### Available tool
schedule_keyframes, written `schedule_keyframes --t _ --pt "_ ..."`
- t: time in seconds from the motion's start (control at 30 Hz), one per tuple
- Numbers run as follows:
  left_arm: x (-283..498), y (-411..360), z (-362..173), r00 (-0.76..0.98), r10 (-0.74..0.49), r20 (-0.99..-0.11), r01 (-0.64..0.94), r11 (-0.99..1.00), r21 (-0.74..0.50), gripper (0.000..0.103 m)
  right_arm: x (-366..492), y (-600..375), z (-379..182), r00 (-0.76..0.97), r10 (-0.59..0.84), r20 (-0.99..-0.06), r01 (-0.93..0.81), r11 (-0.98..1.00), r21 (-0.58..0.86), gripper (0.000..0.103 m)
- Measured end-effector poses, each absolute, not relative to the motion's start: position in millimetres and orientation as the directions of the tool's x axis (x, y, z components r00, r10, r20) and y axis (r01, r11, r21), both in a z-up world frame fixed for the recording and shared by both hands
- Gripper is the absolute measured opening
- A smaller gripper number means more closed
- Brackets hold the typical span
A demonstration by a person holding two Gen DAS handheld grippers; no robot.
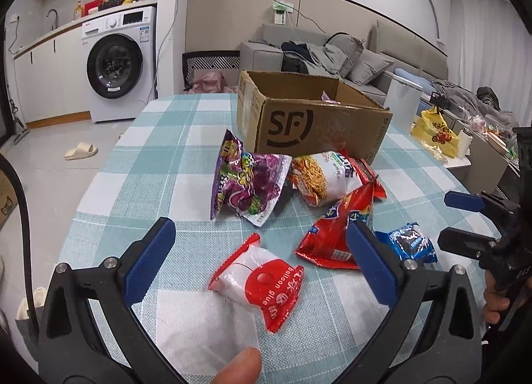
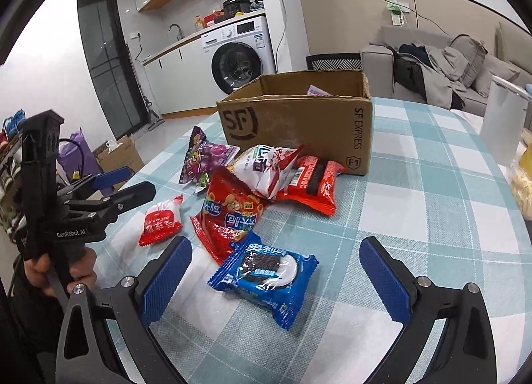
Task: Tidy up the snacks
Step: 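Move the left gripper to the red-white glue pack while the right moves to the blue Oreo pack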
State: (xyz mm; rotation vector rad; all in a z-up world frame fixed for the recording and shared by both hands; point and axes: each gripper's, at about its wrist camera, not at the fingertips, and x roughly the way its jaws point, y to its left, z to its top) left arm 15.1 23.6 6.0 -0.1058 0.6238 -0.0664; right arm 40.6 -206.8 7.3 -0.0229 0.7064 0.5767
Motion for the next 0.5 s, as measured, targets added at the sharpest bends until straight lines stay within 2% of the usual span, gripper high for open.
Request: schedule_keyframes --t 0.13,0.3,0.5 --pt "15 27 1 0.802 -0.098 -0.589 0.022 0.991 -0.134 0.102 38 -204 4 0.606 0.499 -0.619 -0.514 0.84 0.174 0.103" --pt "15 24 -1 0.798 -0.072 -0.599 0.021 0.996 -0.092 0.102 40 -203 0 0.602 0.485 -0.635 -0.509 0.845 0.162 0.103" --pt "16 16 -3 0.781 -0.07 -0.62 0.051 0.998 -0.048 0.102 48 -200 -12 0.523 0.518 -0.677 -0.519 0.824 0.228 0.103"
